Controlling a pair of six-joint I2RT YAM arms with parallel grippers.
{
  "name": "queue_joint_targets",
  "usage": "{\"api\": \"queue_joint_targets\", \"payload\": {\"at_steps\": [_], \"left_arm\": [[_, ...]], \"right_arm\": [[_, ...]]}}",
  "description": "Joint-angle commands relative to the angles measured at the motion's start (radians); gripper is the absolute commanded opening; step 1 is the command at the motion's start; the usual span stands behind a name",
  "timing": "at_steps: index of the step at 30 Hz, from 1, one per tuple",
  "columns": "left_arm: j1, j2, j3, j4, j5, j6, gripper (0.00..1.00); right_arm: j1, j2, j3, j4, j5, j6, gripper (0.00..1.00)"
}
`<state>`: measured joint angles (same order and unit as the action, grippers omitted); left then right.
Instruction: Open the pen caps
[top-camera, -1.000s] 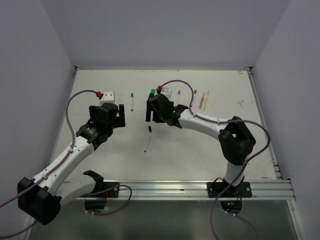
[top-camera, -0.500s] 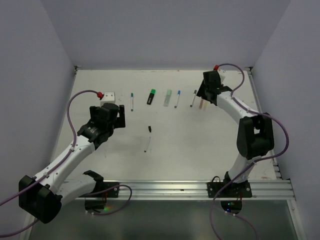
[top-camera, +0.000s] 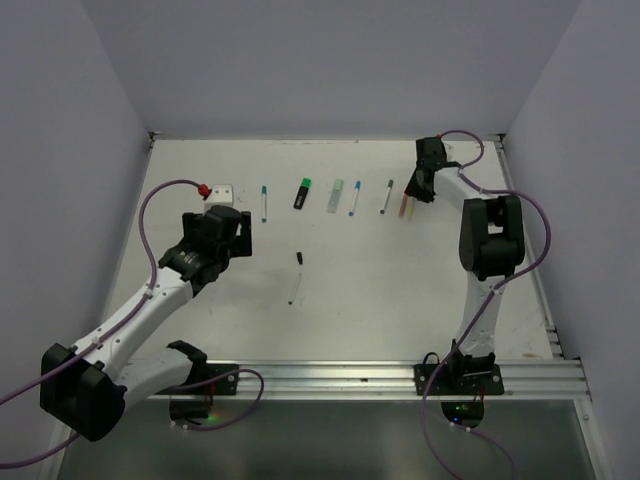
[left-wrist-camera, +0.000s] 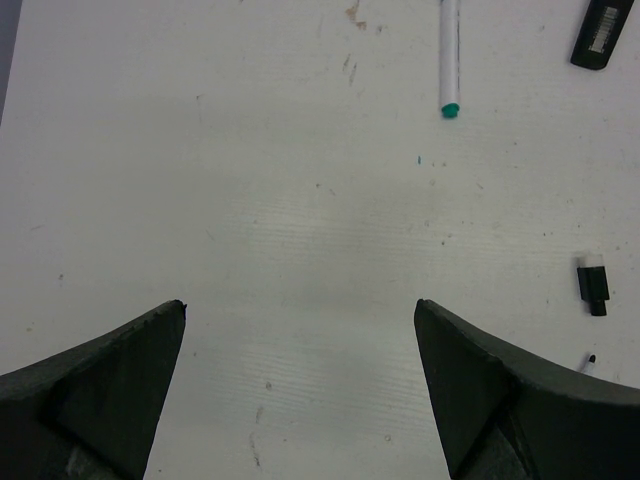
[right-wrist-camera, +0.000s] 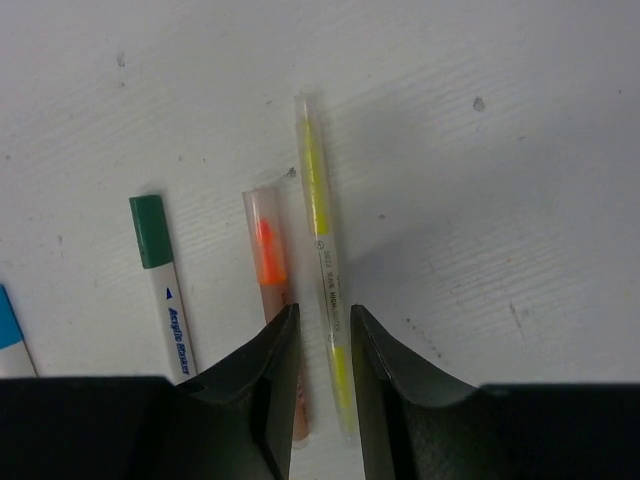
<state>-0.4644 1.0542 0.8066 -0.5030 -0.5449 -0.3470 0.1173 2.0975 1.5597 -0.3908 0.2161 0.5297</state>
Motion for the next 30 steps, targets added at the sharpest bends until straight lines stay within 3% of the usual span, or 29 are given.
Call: {"api": "queue_joint_targets", "payload": {"at_steps": [1,13,16,19,23,26,30], "left_arm": [[0.013,0.007,0.002,0.02,0.002,0.017,1.0],[0.02,0.017,0.002,0.024,0.023,0.022,1.0],[0.02,0.013,0.003,0.024,0.025,0.022,1.0],[0.021,0.013,0.003,0.026,0.033,0.02,1.0],[0.021,0.009,0.008,0.029,0.069,0.016,1.0],[0.021,-0.008,0.011,0.044,0.157,-0.001,1.0],[0.02,-0.043,0.014,0.122,0.391,-0.046,1.0]], "right_arm": [[-0.002,0.022,0.065,-0.019,-0.031,-0.017,0.31],[-0.01,0.085,0.049,-0.048,0.031,-0.019,0.24],[-0.01,0.067,0.034,-0.063,0.042,-0.03,0.12],[-0.01,-0.01,-0.024,-0.037,0.034,-0.039,0.02],[-0.007,-0.164,-0.191,0.068,-0.03,-0.039,0.0],[0.013,-0.318,-0.318,0.147,-0.095,-0.027,0.0],[0.088,-0.529,-0.46,0.248,-0.203,-0.004,0.0]]}}
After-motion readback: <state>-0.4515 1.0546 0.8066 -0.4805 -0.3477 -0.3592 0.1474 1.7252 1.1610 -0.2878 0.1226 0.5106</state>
